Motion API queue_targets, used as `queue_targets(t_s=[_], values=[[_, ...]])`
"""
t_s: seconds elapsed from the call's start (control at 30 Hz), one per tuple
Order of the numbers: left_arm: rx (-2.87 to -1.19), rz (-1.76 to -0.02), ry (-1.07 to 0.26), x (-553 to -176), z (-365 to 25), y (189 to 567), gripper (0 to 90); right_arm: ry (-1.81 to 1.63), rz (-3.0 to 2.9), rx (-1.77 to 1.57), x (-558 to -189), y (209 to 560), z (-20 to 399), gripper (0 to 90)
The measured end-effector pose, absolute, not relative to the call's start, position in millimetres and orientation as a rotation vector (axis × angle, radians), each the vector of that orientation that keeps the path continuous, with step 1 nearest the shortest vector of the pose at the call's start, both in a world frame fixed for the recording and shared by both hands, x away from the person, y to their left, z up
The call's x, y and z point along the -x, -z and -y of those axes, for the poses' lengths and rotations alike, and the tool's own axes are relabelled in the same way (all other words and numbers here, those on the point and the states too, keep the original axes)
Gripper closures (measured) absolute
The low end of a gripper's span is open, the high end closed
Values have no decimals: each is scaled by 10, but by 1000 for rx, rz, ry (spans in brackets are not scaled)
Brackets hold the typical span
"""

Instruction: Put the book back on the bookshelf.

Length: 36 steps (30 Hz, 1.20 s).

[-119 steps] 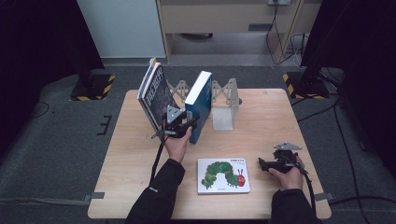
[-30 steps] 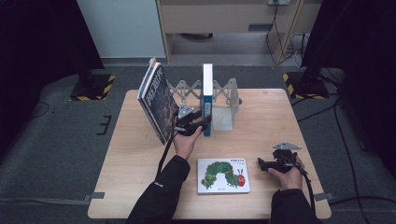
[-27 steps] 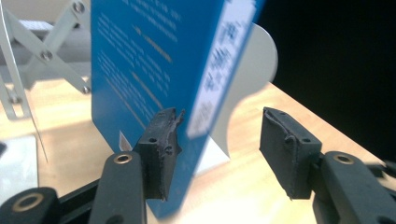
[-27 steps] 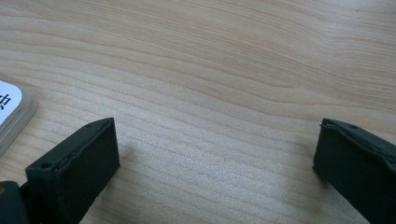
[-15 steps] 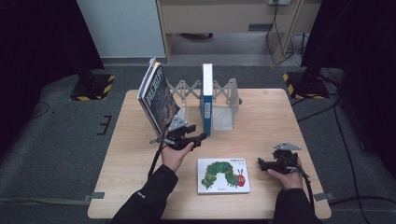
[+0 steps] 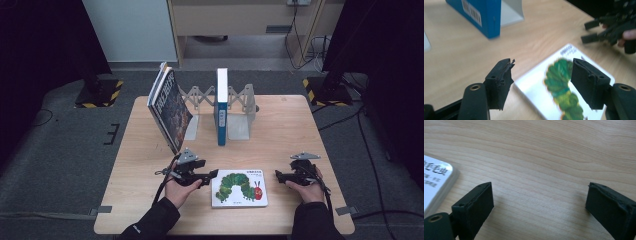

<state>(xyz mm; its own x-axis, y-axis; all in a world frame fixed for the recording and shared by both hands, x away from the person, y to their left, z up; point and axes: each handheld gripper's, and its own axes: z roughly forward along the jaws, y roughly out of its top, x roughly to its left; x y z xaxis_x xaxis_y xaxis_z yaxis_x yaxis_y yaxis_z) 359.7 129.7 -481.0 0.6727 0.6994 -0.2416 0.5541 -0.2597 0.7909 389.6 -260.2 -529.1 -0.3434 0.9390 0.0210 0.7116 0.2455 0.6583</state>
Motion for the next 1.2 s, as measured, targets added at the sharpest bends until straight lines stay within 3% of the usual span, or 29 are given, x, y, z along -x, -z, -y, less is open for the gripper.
queue_targets(t_s=[0.5, 0.83, 0.97, 1.1, 1.2], values=[[-2098, -1008, -135, -3580, -1232, 5242, 273, -940, -2209, -1506, -3694, 5123, 2347, 106], [-2049, -958, -189, -3575, -1216, 5354, 123, -979, -2276, -1469, -3622, 5110, 2143, 135], [-2048, -960, -189, -3574, -1213, 5354, 118, -996, -2296, -1452, -3592, 5110, 2092, 154], [-2072, -962, -199, -3570, -1187, 5359, 33, -1007, -2303, -1461, -3557, 5106, 2087, 194], [-2070, -966, -198, -3570, -1187, 5359, 18, -1007, -2318, -1456, -3525, 5110, 2061, 229]])
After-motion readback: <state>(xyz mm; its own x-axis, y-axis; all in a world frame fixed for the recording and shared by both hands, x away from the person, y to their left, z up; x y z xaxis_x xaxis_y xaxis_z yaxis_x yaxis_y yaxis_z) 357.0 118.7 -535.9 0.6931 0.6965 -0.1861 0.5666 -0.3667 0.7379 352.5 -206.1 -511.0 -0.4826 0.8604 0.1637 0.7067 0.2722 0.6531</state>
